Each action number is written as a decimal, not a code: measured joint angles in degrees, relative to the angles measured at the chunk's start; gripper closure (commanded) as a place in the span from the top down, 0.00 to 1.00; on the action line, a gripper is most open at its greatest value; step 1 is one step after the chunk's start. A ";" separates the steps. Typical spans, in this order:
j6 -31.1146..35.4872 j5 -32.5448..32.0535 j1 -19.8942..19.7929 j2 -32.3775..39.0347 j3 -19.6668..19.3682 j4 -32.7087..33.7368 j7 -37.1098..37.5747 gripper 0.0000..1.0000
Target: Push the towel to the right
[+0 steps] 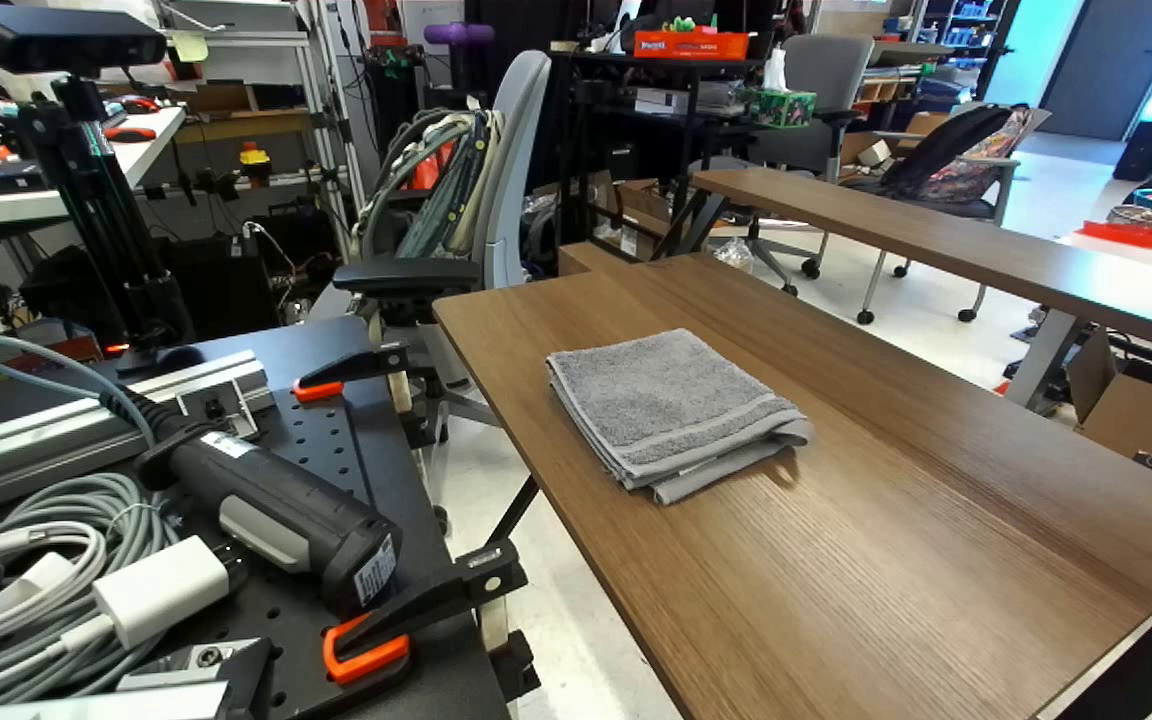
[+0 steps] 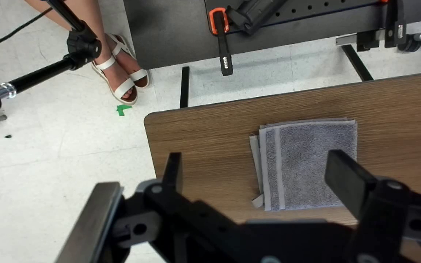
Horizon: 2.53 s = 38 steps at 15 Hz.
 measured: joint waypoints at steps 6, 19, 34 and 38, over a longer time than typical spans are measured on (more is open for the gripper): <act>0.00 0.00 0.00 0.00 0.00 0.00 0.00 1.00; 5.66 0.00 0.06 7.36 0.00 3.66 1.60 1.00; 8.91 2.61 1.94 31.30 0.47 17.58 2.07 1.00; 8.91 2.91 3.23 38.51 1.10 21.83 2.05 1.00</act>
